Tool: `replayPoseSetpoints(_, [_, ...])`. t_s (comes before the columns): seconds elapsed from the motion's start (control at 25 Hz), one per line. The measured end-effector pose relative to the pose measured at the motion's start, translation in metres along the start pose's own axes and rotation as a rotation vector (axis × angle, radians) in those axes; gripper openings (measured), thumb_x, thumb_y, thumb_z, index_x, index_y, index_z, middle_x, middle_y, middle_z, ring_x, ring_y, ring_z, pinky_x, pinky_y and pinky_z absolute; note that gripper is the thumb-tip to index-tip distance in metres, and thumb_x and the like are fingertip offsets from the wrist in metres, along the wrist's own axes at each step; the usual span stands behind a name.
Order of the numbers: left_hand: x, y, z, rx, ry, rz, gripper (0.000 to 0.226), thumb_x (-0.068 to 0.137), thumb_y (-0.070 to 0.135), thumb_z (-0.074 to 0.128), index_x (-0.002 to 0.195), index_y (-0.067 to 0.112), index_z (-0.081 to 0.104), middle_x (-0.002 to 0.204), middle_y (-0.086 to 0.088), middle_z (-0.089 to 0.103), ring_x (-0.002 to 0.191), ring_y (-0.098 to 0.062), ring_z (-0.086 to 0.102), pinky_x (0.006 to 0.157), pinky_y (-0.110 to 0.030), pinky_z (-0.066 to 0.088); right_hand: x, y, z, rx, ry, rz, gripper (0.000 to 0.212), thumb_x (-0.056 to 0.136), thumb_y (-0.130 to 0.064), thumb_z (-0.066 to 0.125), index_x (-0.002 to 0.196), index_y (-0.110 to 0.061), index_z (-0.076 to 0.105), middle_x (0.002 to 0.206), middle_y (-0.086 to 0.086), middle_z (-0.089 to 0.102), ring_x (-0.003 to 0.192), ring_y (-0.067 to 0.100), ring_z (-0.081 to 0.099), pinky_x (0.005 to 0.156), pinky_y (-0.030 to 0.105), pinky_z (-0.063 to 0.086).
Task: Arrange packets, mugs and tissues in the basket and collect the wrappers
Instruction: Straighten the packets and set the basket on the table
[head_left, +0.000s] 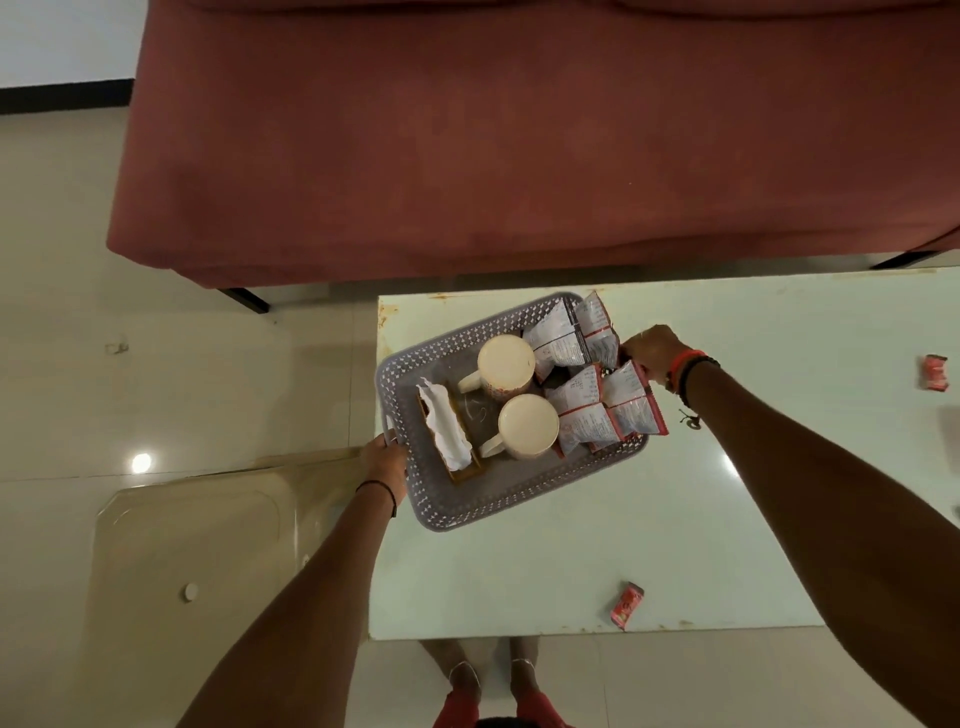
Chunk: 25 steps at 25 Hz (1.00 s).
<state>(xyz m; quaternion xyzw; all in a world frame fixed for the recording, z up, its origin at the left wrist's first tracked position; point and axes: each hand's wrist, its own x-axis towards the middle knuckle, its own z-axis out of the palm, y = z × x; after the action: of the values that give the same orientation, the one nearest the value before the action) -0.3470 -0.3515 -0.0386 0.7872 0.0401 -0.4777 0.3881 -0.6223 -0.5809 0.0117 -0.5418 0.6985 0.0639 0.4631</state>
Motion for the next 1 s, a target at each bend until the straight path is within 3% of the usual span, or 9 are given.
replayPoseSetpoints(0.12, [-0.019,-0.004,-0.011,0.052,-0.016,0.012,0.011,0.09,0.003,0.049,0.092,0.007,0.059,0.069,-0.006,0.053,0.062,-0.018,0.046,0.058,-0.029,0.038,-0.027,0.027,-0.002,0.117,-0.019,0.032,0.02,0.081,0.003,0.061,0.063,-0.002,0.053,0.063,0.009,0.05,0.054,0.02,0.043,0.054,0.026,0.037])
replayPoseSetpoints(0.36, [-0.07,-0.003,-0.038,0.106,-0.039,0.051,0.01,0.088,0.002,0.052,0.087,0.008,0.059,0.071,-0.009,0.055,0.064,-0.021,0.048,0.061,-0.03,0.039,-0.09,0.068,-0.009,0.243,-0.098,0.092,0.014,0.084,-0.01,0.06,0.072,-0.014,0.058,0.077,0.007,0.057,0.07,0.022,0.054,0.073,0.037,0.05])
replayPoseSetpoints(0.56, [-0.116,-0.002,-0.048,0.137,-0.076,0.103,0.023,0.089,0.001,0.052,0.069,0.012,0.058,0.069,-0.01,0.055,0.063,-0.021,0.049,0.061,-0.031,0.041,-0.141,0.092,-0.02,0.319,-0.097,0.107,0.014,0.084,-0.01,0.06,0.07,-0.015,0.06,0.077,0.006,0.059,0.076,0.024,0.057,0.081,0.038,0.052])
replayPoseSetpoints(0.72, [-0.145,-0.011,-0.052,0.14,-0.098,0.152,0.011,0.09,0.0,0.052,0.087,0.006,0.061,0.069,-0.007,0.056,0.062,-0.018,0.05,0.058,-0.03,0.042,-0.174,0.114,-0.026,0.333,-0.064,0.09,0.02,0.086,-0.01,0.058,0.067,-0.016,0.059,0.07,0.004,0.058,0.063,0.018,0.055,0.062,0.03,0.048])
replayPoseSetpoints(0.84, [-0.163,-0.024,-0.048,0.134,-0.109,0.171,0.02,0.09,0.0,0.053,0.109,0.001,0.059,0.072,-0.006,0.057,0.063,-0.016,0.05,0.058,-0.029,0.041,-0.193,0.134,-0.035,0.338,-0.038,0.076,0.014,0.085,-0.01,0.059,0.072,-0.014,0.06,0.072,0.004,0.058,0.063,0.017,0.054,0.06,0.028,0.047])
replayPoseSetpoints(1.0, [-0.193,-0.034,-0.034,0.123,-0.109,0.183,0.026,0.091,0.005,0.054,0.116,0.001,0.058,0.073,-0.005,0.056,0.064,-0.015,0.047,0.059,-0.031,0.039,-0.218,0.164,-0.047,0.3,0.042,0.064,0.014,0.083,-0.003,0.059,0.07,-0.007,0.058,0.07,0.009,0.056,0.058,0.018,0.048,0.053,0.027,0.04])
